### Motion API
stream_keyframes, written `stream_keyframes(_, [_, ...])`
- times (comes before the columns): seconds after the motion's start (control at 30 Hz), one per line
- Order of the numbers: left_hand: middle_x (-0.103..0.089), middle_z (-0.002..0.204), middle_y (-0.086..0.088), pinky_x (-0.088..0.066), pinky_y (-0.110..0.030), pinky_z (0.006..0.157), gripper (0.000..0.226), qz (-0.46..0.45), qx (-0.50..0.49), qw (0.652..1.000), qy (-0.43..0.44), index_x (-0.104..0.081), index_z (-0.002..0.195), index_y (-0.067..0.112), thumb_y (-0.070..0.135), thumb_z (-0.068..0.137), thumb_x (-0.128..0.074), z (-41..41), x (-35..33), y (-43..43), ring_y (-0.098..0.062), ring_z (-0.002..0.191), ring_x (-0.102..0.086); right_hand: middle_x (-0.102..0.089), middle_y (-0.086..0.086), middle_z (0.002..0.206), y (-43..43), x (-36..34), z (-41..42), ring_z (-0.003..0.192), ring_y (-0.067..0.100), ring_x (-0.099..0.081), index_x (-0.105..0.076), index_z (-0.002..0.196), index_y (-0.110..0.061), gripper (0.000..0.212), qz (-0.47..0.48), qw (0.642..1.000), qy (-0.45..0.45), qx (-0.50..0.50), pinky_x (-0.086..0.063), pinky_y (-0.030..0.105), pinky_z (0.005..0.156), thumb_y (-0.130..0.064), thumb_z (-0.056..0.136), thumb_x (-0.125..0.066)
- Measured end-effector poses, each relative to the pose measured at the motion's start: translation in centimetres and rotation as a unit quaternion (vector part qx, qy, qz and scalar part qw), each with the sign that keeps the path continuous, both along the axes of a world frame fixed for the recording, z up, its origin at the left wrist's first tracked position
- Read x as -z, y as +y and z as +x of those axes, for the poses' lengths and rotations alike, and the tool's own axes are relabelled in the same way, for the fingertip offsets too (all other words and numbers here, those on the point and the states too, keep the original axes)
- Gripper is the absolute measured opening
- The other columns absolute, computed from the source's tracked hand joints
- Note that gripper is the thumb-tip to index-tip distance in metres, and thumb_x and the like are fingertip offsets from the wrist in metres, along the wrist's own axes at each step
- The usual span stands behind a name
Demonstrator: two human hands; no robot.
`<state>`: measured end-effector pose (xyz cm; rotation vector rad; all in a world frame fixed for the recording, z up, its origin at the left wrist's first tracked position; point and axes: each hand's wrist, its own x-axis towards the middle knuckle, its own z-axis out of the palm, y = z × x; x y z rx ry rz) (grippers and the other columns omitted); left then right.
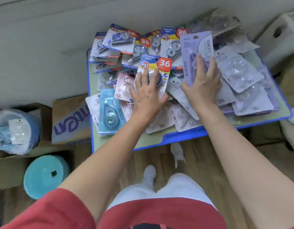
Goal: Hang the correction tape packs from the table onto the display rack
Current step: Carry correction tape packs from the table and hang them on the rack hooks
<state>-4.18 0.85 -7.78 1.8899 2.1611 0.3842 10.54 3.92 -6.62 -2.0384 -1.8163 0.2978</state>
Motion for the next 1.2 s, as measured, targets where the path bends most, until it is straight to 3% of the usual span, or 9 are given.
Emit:
stream_keyframes(0.17, [-0.009,0.16,0.003,-0.016,-0.043,0.114,0.078,0.008,0.096,0.995,0.024,-0.018,0.151,0.031,0.045,0.085,-0.056,1.9,0.3,-5.4,-0.02,0.146,-0.01,-0.018,0.018,0.154,-9.5,1.5,0.6,0.136,0.04,-0.024,-0.025,0.15,-0.021,0.08,0.007,0.997,0.028,0.077,-0.028,0.052,0.106,-0.031,0.082,-0.064])
stream_keyframes(0.3, [-0.009,0.16,0.003,-0.015,-0.04,0.114,0.076,0.024,0.175,0.984,0.023,-0.016,0.151,0.031,0.045,0.086,-0.053,5.2,0.8,-9.3,-0.019,0.147,-0.009,-0.02,0.014,0.154,-16.8,3.1,3.0,0.133,0.037,-0.029,-0.027,0.149,-0.021,0.081,-0.002,0.985,0.029,0.171,-0.034,0.047,0.101,-0.029,0.078,-0.065])
stream_keyframes(0.63, [-0.02,0.158,-0.004,-0.021,-0.045,0.11,0.075,0.019,0.351,0.936,0.002,-0.025,0.15,0.026,0.041,0.084,-0.057,13.3,4.9,-23.2,-0.026,0.145,-0.017,-0.026,0.02,0.149,-36.5,6.7,8.1,0.127,0.04,-0.033,-0.033,0.146,-0.014,0.074,-0.021,0.935,0.054,0.35,-0.035,0.048,0.103,-0.023,0.079,-0.064])
stream_keyframes(0.87, [-0.026,0.155,-0.008,-0.019,-0.046,0.109,0.073,-0.028,0.47,0.882,-0.01,-0.029,0.149,0.023,0.039,0.084,-0.059,16.4,7.6,-32.3,-0.028,0.143,-0.02,-0.023,0.019,0.151,-49.0,7.9,8.8,0.125,0.039,-0.034,-0.032,0.146,-0.015,0.073,-0.043,0.857,0.083,0.506,-0.029,0.042,0.106,-0.021,0.08,-0.064])
stream_keyframes(1.2, [-0.024,0.156,-0.006,-0.02,-0.043,0.106,0.074,-0.049,0.636,0.769,-0.025,-0.031,0.148,0.023,0.034,0.082,-0.062,22.2,8.9,-41.6,-0.027,0.143,-0.02,-0.024,0.02,0.15,-61.1,8.8,8.4,0.124,0.039,-0.036,-0.033,0.146,-0.015,0.072,-0.034,0.72,0.08,0.688,-0.03,0.043,0.104,-0.02,0.08,-0.063])
